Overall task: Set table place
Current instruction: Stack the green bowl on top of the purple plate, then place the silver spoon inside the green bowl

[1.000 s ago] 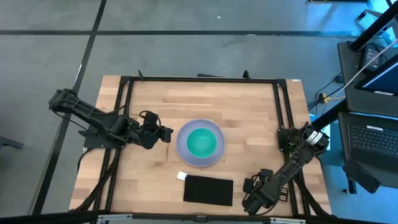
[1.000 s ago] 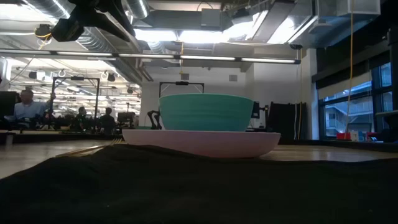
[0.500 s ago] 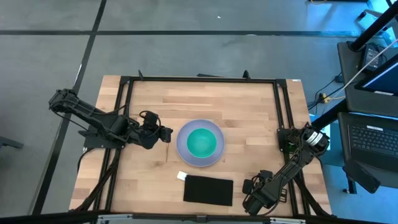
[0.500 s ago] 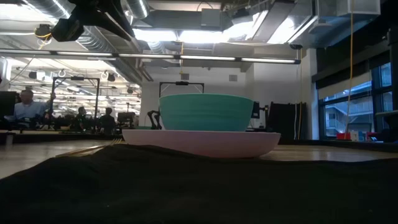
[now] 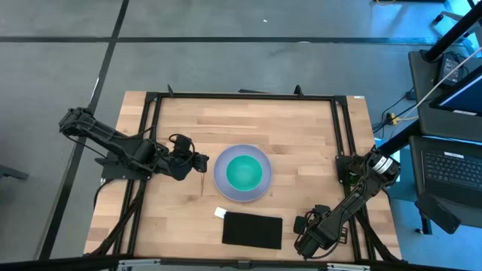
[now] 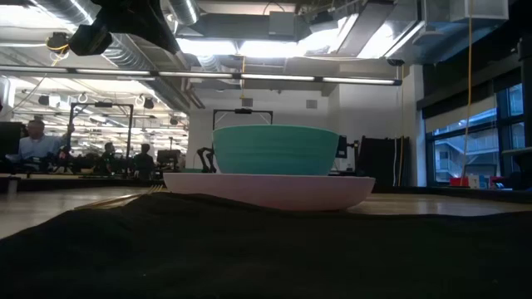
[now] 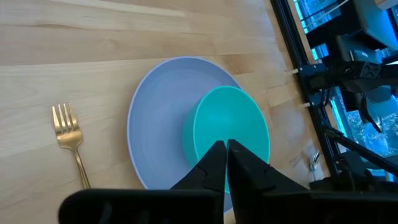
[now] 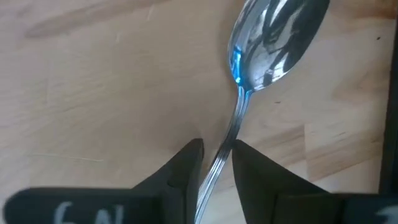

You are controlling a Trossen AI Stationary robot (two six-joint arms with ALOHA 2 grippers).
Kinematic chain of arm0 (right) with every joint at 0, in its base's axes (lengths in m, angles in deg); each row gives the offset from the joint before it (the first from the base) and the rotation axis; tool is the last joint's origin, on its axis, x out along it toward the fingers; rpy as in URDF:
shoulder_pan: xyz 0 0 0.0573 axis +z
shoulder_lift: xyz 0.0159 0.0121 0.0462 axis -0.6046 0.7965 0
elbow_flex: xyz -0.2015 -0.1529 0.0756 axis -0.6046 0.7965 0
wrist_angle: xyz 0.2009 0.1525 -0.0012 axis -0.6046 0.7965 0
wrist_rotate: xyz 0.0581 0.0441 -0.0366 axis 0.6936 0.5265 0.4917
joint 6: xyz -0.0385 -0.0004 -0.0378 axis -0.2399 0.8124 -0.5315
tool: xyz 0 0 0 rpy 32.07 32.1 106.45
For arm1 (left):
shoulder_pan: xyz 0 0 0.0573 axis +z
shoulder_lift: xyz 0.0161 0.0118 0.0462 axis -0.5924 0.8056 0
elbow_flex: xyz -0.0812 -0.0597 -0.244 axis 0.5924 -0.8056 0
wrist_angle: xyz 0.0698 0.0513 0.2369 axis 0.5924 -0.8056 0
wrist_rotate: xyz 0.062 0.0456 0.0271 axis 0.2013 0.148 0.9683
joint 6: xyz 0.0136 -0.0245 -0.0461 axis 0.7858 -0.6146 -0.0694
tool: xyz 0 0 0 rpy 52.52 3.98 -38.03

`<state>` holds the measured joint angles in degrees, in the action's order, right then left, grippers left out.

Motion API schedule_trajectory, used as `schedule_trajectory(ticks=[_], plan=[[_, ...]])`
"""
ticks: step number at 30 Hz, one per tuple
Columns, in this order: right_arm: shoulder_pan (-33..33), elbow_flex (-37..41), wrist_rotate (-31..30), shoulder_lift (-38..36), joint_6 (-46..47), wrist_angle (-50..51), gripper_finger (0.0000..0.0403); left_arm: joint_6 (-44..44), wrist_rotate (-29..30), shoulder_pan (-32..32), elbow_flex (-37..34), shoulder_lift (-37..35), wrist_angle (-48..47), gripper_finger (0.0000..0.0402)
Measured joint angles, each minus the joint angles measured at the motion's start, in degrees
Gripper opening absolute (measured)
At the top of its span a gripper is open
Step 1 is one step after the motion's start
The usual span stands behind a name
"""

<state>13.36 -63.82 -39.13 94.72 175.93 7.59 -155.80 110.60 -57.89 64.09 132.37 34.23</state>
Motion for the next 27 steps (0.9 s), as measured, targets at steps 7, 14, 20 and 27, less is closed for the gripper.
schedule_trajectory(ticks=[7, 14, 20, 27], plan=[[-0.09, 0.04, -0.10, 0.11, -0.07, -0.38, 0.0020, 0.00, 0.00, 0.01, 0.00, 0.00, -0.02, 0.0001], [-0.15, 0.11, -0.03, 0.17, -0.60, -0.22, 0.0034, 0.00, 0.00, 0.00, 0.00, 0.01, 0.00, 0.0015], [-0.05, -2.12, -1.12, 0.54, -0.55, 2.85, 0.0016, 0.00, 0.00, 0.00, 0.00, -0.01, -0.02, 0.0029], [0.00, -4.76, -3.14, 0.22, -0.76, 9.54, 0.0008, 0.00, 0.00, 0.01, 0.00, 0.01, -0.01, 0.0043]])
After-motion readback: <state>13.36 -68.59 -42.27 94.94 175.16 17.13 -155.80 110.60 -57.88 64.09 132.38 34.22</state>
